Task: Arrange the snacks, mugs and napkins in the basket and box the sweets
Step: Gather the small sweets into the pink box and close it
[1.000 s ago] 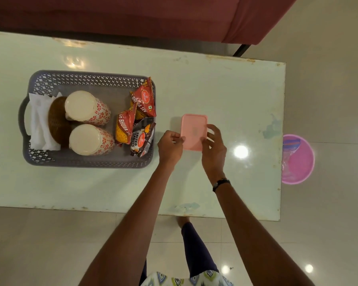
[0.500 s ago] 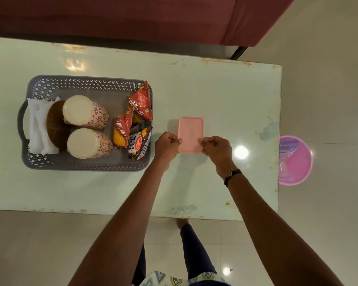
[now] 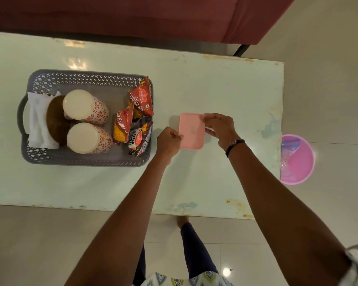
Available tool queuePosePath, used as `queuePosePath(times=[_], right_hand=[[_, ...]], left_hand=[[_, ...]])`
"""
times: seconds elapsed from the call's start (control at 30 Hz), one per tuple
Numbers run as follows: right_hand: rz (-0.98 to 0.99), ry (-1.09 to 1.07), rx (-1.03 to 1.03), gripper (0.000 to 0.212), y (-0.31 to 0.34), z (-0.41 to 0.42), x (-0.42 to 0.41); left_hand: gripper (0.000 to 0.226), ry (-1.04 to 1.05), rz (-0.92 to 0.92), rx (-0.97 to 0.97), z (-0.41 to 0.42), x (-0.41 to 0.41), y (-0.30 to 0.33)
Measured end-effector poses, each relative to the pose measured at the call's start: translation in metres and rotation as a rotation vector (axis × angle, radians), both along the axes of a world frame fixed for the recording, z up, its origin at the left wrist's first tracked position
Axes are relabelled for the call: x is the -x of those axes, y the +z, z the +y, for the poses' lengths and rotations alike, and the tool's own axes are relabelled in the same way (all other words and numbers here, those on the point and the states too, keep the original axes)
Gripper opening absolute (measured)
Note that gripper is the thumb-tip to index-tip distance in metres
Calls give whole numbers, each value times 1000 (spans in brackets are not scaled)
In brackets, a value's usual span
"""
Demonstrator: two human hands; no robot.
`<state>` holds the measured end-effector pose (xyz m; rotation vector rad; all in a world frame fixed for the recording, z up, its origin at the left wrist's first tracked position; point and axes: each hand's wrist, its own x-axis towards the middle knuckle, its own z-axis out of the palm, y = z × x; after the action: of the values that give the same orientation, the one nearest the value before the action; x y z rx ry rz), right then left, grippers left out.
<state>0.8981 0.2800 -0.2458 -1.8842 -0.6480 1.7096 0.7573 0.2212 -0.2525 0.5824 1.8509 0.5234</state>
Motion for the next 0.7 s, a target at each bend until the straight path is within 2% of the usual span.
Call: queuePosePath(times=[0.1, 0.23, 0.33, 0.43, 0.5, 0.7], right_hand=[[-6, 49, -10, 16, 2, -2, -1], [-22, 113, 16, 22, 1, -39, -3], [-24, 45, -13, 17, 1, -79, -5], [-47, -15, -2, 22, 3, -93, 5], [-44, -26, -23, 23, 4, -88, 19], [-149, 81, -128, 21, -1, -57, 59]], left_hand=[[15, -27, 33, -29, -2, -2, 3], [7, 15, 43, -72, -15, -6, 11], [23, -80, 185, -120, -39, -11, 17], [43, -288, 407, -310, -71, -18, 30], [48, -418, 511, -415, -85, -20, 35], [56, -575, 521, -384, -96, -14, 27]])
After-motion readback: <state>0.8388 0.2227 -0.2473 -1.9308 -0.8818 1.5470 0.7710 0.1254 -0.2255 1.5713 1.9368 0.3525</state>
